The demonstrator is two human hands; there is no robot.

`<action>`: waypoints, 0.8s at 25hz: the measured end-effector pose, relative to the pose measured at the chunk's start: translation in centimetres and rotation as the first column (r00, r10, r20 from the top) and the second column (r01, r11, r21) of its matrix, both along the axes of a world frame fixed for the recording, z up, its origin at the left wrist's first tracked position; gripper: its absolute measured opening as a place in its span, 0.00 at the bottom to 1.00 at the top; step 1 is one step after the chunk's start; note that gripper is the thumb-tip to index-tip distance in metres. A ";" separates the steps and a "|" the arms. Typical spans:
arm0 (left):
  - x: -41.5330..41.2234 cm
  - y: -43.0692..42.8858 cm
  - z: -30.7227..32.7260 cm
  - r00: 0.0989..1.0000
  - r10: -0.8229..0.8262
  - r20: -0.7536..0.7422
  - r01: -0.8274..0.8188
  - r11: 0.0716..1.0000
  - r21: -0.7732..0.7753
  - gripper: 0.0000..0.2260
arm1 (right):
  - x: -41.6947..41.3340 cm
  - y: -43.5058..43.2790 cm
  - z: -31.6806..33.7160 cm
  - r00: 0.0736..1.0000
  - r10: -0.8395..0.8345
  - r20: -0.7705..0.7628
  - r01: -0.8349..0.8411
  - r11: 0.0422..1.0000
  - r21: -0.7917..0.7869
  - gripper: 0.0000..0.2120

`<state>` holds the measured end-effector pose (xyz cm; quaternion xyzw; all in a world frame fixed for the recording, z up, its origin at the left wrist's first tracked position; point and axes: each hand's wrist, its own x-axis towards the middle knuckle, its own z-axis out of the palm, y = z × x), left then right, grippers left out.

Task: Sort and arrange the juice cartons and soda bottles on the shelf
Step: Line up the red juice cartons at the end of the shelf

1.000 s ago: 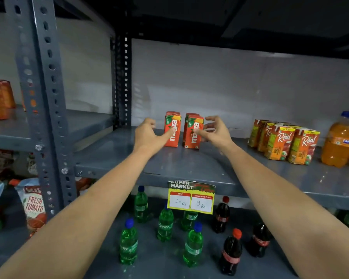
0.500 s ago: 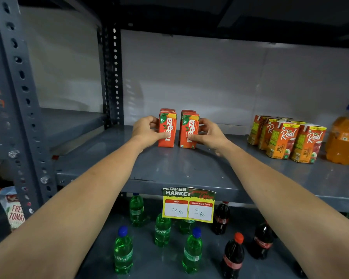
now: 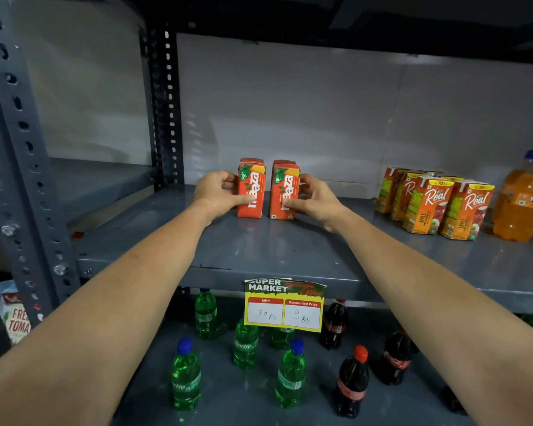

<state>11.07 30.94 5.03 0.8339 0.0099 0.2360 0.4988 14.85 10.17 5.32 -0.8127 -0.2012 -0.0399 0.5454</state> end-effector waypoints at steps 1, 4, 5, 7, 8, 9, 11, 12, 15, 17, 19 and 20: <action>0.0 0.0 0.0 1.000 0.009 0.001 -0.009 1.000 0.015 0.27 | 0.0 0.0 -0.1 1.000 -0.009 0.007 0.009 1.000 -0.007 0.29; -0.3 0.0 -0.1 0.998 0.064 0.006 -0.065 0.996 0.069 0.29 | -0.2 0.0 -0.1 0.990 -0.084 0.112 0.085 0.996 -0.004 0.33; -0.5 0.0 -0.3 0.993 0.113 0.023 -0.116 0.984 0.138 0.31 | -0.4 -0.1 -0.1 0.972 -0.136 0.190 0.137 0.991 0.008 0.34; -1.6 0.1 -0.3 0.964 0.247 0.104 -0.267 0.912 0.311 0.32 | -1.2 -0.4 0.1 0.898 -0.249 0.362 0.267 0.964 0.001 0.33; -2.2 0.1 -0.2 0.942 0.298 0.154 -0.335 0.872 0.357 0.32 | -1.6 -0.6 0.2 0.852 -0.285 0.439 0.331 0.943 -0.032 0.32; -2.7 0.1 -0.1 0.926 0.322 0.198 -0.375 0.847 0.378 0.31 | -2.0 -0.9 0.2 0.808 -0.298 0.508 0.389 0.918 -0.081 0.31; -4.0 -0.8 -0.1 0.911 0.294 0.288 -0.395 0.821 0.411 0.30 | -3.5 -1.5 -0.1 0.736 -0.258 0.626 0.453 0.875 -0.172 0.27; -4.6 -1.5 -0.2 0.909 0.256 0.329 -0.388 0.811 0.439 0.29 | -4.3 -1.8 -0.3 0.714 -0.226 0.663 0.461 0.864 -0.203 0.24; -6.6 -4.7 -0.5 0.900 0.141 0.412 -0.364 0.762 0.535 0.29 | -7.0 -3.8 -0.7 0.720 -0.196 0.666 0.420 0.887 -0.194 0.18; -7.8 -7.4 -0.8 0.882 0.086 0.464 -0.374 0.726 0.577 0.28 | -8.3 -6.5 -1.1 0.741 -0.220 0.635 0.393 0.908 -0.144 0.16; -8.5 -10.2 -0.9 0.860 0.049 0.508 -0.393 0.698 0.598 0.28 | -8.9 -10.0 -1.4 0.753 -0.233 0.615 0.374 0.921 -0.109 0.15; -8.6 -11.5 -1.0 0.854 0.042 0.519 -0.395 0.702 0.593 0.27 | -9.1 -11.8 -1.4 0.757 -0.238 0.608 0.369 0.924 -0.097 0.14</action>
